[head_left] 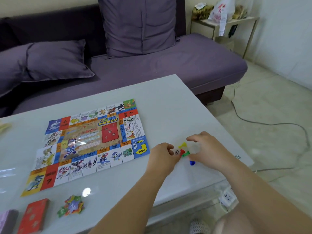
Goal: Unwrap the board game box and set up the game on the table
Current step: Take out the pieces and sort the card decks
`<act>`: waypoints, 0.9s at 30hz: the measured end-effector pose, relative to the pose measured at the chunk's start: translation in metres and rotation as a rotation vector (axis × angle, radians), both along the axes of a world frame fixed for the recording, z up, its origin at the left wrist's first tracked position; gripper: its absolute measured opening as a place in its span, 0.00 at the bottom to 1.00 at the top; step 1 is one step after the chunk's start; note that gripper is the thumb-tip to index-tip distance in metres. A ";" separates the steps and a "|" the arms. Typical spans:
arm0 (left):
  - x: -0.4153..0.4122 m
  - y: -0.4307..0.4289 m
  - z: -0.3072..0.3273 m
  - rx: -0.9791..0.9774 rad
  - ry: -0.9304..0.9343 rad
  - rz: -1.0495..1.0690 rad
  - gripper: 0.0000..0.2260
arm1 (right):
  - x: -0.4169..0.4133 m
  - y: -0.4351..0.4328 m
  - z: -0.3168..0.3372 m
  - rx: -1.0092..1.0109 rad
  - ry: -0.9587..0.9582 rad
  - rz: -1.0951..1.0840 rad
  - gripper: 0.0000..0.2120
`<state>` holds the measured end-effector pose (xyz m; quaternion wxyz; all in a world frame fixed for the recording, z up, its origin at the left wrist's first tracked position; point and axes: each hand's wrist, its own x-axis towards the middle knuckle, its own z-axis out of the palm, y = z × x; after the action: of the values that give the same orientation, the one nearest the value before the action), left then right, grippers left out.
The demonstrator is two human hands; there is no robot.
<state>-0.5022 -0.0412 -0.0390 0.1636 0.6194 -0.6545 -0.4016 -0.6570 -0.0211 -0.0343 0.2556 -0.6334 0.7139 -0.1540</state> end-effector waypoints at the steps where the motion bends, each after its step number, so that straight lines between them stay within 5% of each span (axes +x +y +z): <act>1: -0.001 0.000 0.002 -0.003 -0.037 -0.037 0.20 | 0.000 0.003 0.000 0.027 -0.011 0.010 0.30; 11: -0.008 -0.003 0.005 -0.024 -0.268 -0.343 0.37 | -0.002 0.004 0.001 0.066 -0.009 0.077 0.36; 27: -0.051 -0.060 0.006 -0.105 -0.219 -0.272 0.19 | -0.022 -0.053 -0.007 -0.063 -0.004 -0.011 0.22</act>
<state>-0.5528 -0.1016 -0.0328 0.0675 0.5560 -0.7661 -0.3154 -0.6789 -0.0744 -0.0414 0.2359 -0.6368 0.7119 -0.1791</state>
